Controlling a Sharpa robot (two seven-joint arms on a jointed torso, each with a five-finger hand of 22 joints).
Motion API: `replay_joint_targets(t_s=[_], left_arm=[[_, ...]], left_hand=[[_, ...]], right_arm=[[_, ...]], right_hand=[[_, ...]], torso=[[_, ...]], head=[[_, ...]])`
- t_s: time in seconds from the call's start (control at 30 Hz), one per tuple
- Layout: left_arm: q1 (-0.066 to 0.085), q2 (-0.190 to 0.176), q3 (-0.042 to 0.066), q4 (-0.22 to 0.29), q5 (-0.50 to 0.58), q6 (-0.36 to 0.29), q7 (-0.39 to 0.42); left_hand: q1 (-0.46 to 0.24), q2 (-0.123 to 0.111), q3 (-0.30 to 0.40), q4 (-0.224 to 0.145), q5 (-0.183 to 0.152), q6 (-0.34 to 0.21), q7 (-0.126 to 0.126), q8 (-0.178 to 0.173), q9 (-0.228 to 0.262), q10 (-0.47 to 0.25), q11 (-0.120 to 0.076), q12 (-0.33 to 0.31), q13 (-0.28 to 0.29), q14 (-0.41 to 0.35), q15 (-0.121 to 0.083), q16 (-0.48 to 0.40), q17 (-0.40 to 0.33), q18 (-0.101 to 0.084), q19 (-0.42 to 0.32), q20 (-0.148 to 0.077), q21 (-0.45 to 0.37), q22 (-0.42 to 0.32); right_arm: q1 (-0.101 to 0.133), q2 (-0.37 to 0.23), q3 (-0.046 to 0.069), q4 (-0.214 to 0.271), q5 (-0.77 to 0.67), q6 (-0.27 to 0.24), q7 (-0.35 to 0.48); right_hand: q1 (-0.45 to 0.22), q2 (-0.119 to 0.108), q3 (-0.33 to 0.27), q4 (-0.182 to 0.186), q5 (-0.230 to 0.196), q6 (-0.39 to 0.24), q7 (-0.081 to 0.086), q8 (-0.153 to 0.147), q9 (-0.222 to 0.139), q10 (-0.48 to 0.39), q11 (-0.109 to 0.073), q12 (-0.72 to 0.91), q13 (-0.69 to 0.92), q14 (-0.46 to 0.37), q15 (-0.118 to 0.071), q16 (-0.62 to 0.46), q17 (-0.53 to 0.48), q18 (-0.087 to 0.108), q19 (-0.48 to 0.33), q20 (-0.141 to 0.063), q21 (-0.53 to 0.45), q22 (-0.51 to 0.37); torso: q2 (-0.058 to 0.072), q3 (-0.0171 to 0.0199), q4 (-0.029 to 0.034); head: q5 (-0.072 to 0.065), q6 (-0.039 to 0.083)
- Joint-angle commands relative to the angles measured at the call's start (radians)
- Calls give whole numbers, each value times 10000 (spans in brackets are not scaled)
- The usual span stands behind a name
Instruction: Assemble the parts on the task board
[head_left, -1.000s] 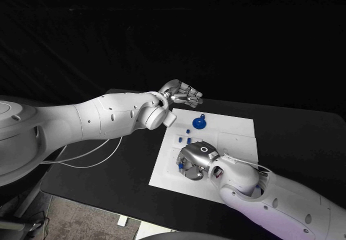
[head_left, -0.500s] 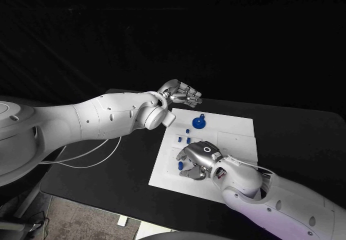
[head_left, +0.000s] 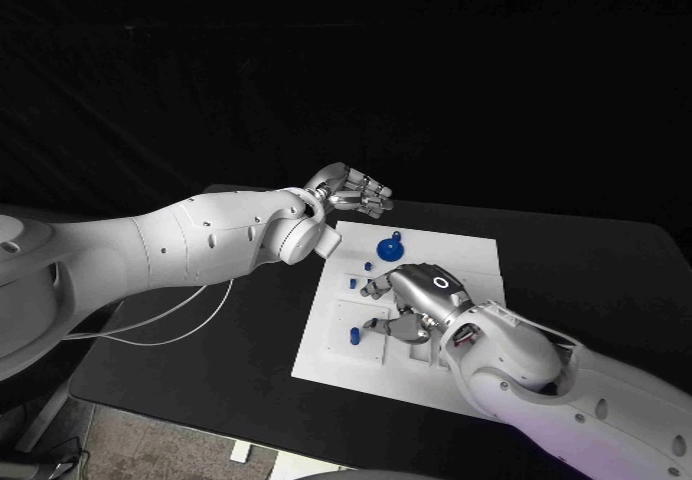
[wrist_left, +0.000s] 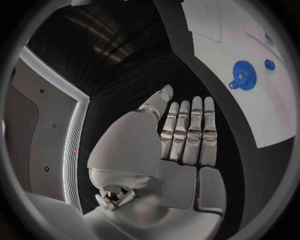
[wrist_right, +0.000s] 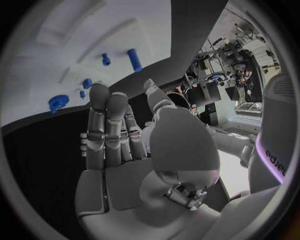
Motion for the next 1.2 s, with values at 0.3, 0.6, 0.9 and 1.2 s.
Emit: replay_joint_targets(t_s=[0.3,0.6,0.9,1.2], left_arm=[[2,-105,-43,-60,232,52,181],[-146,-178,-111,-132,726,59,299],[-308,-194,-145,-190,1076,105,504],[-360,-316,-166,-103,1356,-22,787]], left_hand=[[-89,78,-112,53,17,-35,37,-24,-7,-39,-36,-8,-16,-27,-3,-38,-8,33,90,41,32,-75],[-161,85,-144,123,18,-65,35,-20,-6,-25,-42,-9,-16,-21,-3,-40,-9,22,107,42,24,-119],[-218,73,-256,284,-33,-113,31,-22,-6,18,-56,-8,-16,-10,-1,-39,-6,2,138,55,5,-324],[-267,201,-1793,1027,154,-289,-22,-22,-6,50,-48,2,-9,-234,97,-44,-9,-68,9,178,-30,-942]], right_arm=[[180,-2114,885,395,4855,668,-157],[410,-3275,979,265,6402,1921,-1831],[448,-3588,771,268,8088,2837,-3779],[453,-3205,183,185,8763,2492,-4469]], right_hand=[[-774,294,264,1,513,989,-328,-56,59,3176,-931,1202,1445,35,-716,162,145,-469,404,-625,691,355],[-1268,341,1366,742,-543,1374,-583,-13,751,1010,-1150,8419,9232,-95,-771,1889,2339,-743,437,-827,2731,1566],[-1940,-34,1285,1675,-594,1007,-454,-26,986,1376,-1036,9689,10579,-24,-696,2455,3321,-701,472,-744,3247,1945],[-2266,-319,1304,2343,-615,701,-398,-23,1037,1555,-999,10226,11280,18,-668,2665,3798,-686,498,-716,3585,2223]], torso=[[-202,104,-311],[-404,206,-499],[-610,281,-614],[-794,255,-656]], head=[[-555,151],[-815,128],[-1069,13],[-1153,-66]])
